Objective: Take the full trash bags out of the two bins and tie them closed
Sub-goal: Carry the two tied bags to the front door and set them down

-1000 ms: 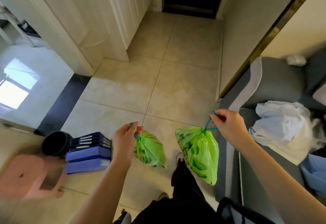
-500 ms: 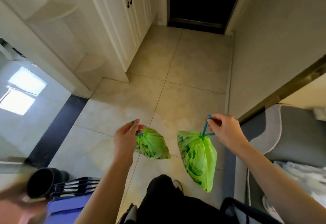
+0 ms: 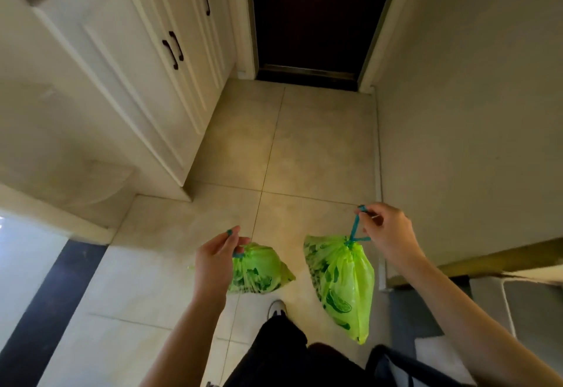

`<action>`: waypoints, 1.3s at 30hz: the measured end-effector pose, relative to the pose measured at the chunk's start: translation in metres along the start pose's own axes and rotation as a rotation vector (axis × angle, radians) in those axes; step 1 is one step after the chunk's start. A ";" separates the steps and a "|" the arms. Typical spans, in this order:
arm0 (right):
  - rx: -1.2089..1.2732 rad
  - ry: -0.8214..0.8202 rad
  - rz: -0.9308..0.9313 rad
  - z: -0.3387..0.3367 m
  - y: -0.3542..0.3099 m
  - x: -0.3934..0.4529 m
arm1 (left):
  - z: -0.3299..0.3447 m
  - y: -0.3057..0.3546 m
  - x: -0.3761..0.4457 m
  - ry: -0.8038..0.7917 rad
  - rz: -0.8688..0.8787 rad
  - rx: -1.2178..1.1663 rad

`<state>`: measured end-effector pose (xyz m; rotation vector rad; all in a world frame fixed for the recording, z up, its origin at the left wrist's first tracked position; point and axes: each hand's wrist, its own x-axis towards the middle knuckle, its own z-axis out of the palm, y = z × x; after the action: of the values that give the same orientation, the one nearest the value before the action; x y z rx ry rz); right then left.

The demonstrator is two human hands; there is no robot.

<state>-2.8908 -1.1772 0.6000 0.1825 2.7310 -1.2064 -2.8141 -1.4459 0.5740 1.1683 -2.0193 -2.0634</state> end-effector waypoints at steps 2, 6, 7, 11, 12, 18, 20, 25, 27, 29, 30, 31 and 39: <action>0.004 0.035 0.018 -0.002 -0.011 0.042 | 0.019 0.023 0.037 -0.012 0.011 0.018; -0.022 0.081 0.013 -0.005 -0.030 0.121 | 0.053 0.065 0.103 -0.011 0.018 0.023; -0.039 0.084 0.011 -0.004 -0.034 0.141 | 0.062 0.074 0.119 -0.008 0.020 0.026; -0.030 0.061 -0.012 -0.002 -0.040 0.224 | 0.099 0.105 0.187 0.017 0.003 -0.004; -0.028 0.051 -0.018 -0.001 -0.041 0.246 | 0.109 0.112 0.205 0.029 -0.002 -0.025; -0.067 -0.071 -0.059 -0.002 -0.057 0.381 | 0.167 0.171 0.297 0.115 0.009 -0.084; -0.054 -0.105 -0.075 -0.004 -0.065 0.423 | 0.186 0.193 0.326 0.128 0.017 -0.075; -0.051 -0.098 -0.116 -0.013 -0.088 0.525 | 0.232 0.243 0.399 0.160 0.023 -0.061; -0.063 -0.086 -0.115 -0.015 -0.099 0.564 | 0.248 0.262 0.428 0.149 0.027 -0.053; -0.058 -0.075 -0.109 -0.015 -0.108 0.605 | 0.264 0.280 0.461 0.146 0.037 -0.024; -0.047 -0.071 -0.108 -0.014 -0.112 0.626 | 0.272 0.289 0.477 0.142 0.042 -0.009; -0.036 -0.067 -0.103 -0.014 -0.116 0.647 | 0.281 0.299 0.495 0.136 0.044 0.004; -0.007 -0.018 -0.018 -0.013 -0.167 0.804 | 0.353 0.374 0.630 0.090 0.007 0.003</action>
<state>-3.7099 -1.2385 0.5799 0.1453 2.7267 -1.1975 -3.6240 -1.5236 0.5541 1.2293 -1.9844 -1.9675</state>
